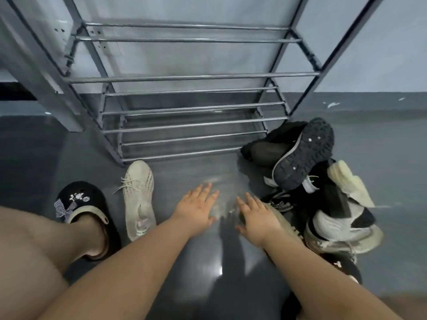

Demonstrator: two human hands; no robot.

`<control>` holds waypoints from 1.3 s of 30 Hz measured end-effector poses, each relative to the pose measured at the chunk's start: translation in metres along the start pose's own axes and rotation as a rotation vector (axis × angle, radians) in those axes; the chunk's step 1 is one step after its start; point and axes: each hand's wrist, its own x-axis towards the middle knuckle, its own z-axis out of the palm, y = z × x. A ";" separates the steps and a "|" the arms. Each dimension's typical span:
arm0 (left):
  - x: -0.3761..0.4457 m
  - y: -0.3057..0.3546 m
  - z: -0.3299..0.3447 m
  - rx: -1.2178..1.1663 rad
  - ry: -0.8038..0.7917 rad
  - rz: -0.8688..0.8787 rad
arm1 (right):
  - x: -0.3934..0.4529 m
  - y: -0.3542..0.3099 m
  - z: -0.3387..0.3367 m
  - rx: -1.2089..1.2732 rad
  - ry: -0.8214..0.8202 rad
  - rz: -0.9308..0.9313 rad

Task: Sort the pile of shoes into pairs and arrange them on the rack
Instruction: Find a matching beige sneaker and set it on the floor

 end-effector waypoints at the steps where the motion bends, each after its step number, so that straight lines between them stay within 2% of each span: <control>1: 0.002 0.009 0.001 0.037 -0.022 0.035 | -0.006 0.014 0.002 0.006 -0.004 0.035; 5: 0.011 0.030 0.004 0.168 -0.120 0.144 | -0.025 0.064 0.019 0.053 -0.039 0.183; 10: 0.036 0.041 0.009 0.225 -0.205 0.154 | -0.027 0.104 0.032 0.116 -0.110 0.345; 12: 0.048 0.052 0.011 0.157 -0.216 0.136 | -0.018 0.112 0.035 0.230 -0.118 0.355; 17: 0.075 0.076 0.020 -0.212 -0.300 0.007 | 0.002 0.131 0.050 0.510 -0.142 0.428; 22: 0.103 0.090 0.029 -0.345 -0.303 -0.035 | 0.024 0.140 0.063 0.629 -0.171 0.429; 27: 0.123 0.099 0.042 -0.573 -0.394 -0.122 | 0.037 0.140 0.072 0.821 -0.127 0.454; 30: 0.129 0.101 0.051 -0.700 -0.348 -0.259 | 0.039 0.138 0.074 0.899 -0.024 0.492; 32: 0.128 0.100 0.056 -0.798 -0.292 -0.371 | 0.039 0.135 0.073 0.925 -0.015 0.486; 39: 0.100 0.075 0.069 -1.216 -0.083 -0.580 | 0.031 0.104 0.063 1.057 0.071 0.410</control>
